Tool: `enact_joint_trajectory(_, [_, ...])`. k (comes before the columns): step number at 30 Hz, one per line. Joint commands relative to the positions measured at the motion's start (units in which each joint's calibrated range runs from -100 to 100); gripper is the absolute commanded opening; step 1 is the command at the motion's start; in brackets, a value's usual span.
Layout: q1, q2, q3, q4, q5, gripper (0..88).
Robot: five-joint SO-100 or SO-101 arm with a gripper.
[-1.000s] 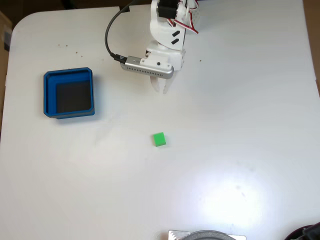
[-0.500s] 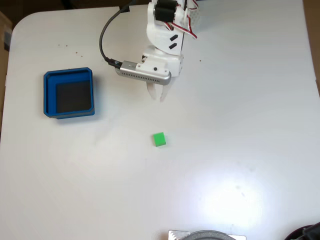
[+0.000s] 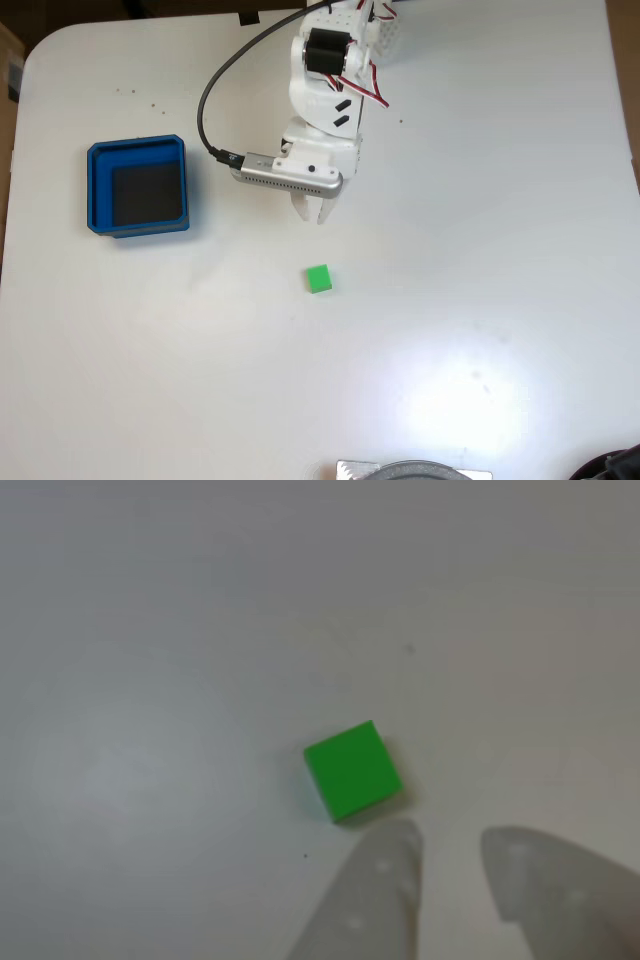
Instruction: Pick up green cube and drop it in the blue box
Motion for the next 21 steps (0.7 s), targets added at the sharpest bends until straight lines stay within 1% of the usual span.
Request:
enact_joint_trajectory(1, [-0.4,-0.3,-3.8,0.0,4.4,1.4])
enact_joint_trajectory(12, [-0.9,0.6,-4.0,0.0,11.5,1.4])
enact_joint_trajectory(21, [-2.4,0.6,-3.5,0.1,11.4,1.4])
